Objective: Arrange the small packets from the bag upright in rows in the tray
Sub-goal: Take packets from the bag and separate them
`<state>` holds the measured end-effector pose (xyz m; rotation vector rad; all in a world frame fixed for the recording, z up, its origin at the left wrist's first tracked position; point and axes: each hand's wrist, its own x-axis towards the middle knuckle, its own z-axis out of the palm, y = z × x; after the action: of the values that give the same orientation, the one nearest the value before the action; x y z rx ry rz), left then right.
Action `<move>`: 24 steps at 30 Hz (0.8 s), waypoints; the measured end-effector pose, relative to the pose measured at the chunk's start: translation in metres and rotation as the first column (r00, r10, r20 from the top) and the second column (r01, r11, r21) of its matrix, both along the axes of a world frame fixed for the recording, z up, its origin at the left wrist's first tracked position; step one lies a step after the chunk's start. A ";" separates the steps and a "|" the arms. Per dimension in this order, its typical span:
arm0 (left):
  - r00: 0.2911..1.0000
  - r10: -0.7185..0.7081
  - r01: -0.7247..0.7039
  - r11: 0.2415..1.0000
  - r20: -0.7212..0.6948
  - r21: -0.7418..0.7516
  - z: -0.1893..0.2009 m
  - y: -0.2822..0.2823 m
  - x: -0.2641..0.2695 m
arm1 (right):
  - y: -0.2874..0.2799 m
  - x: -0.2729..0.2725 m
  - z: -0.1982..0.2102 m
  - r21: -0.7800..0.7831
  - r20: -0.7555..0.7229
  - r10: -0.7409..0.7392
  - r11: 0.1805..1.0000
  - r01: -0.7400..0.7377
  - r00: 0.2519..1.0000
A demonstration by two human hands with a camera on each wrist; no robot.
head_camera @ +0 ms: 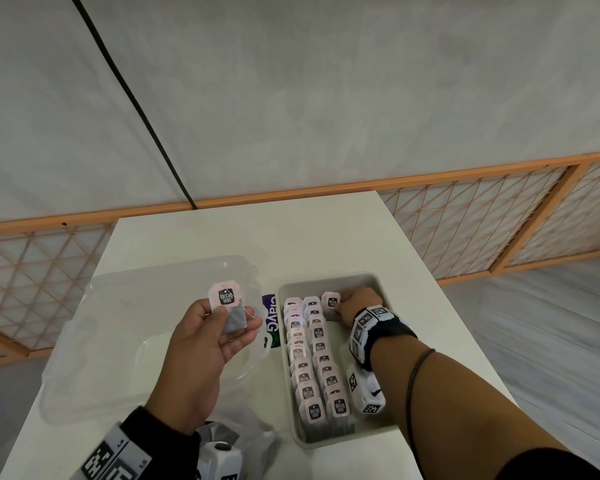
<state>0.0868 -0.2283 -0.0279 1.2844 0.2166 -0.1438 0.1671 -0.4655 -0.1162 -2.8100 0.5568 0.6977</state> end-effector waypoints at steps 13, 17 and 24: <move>1.000 0.011 -0.011 1.000 -0.008 0.003 0.002 -0.001 -0.002 | -0.002 -0.001 -0.001 -0.078 0.138 0.094 0.993 -0.083 0.986; 1.000 0.004 -0.004 1.000 -0.012 0.013 0.002 -0.003 -0.001 | -0.001 -0.002 -0.003 -0.070 0.158 0.097 0.994 -0.086 0.983; 1.000 -0.002 0.002 1.000 -0.021 0.005 0.001 -0.002 -0.002 | -0.002 -0.006 0.005 -0.001 0.114 0.053 0.999 -0.054 0.992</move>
<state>0.0850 -0.2301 -0.0267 1.2889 0.2334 -0.1584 0.1611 -0.4671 -0.1108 -2.8499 0.4618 0.5421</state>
